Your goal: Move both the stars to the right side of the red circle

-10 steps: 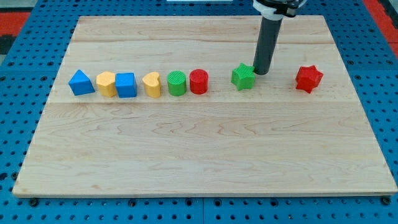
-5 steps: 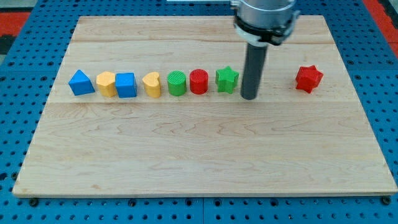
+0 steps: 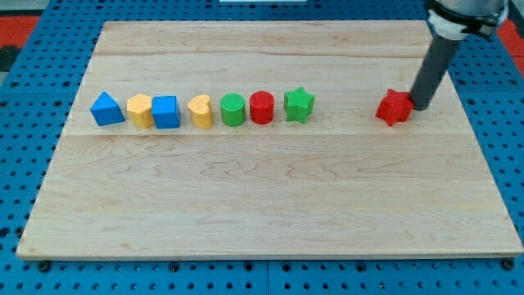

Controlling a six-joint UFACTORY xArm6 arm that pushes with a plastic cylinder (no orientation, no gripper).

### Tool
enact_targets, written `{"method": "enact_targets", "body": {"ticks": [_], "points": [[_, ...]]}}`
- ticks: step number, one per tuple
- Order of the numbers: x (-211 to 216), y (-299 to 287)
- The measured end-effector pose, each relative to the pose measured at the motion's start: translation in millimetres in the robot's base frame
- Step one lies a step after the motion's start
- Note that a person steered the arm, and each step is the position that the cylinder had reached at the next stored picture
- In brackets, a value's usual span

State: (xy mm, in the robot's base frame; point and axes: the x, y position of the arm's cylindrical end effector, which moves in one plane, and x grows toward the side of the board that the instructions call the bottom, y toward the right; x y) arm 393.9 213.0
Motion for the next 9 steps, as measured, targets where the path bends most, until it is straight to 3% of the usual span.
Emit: {"method": "enact_targets", "body": {"ticks": [2,3,4,5,9], "points": [[0,-27],[-3,-69],[-63,-64],[-79,-157],[-33,-178]]}}
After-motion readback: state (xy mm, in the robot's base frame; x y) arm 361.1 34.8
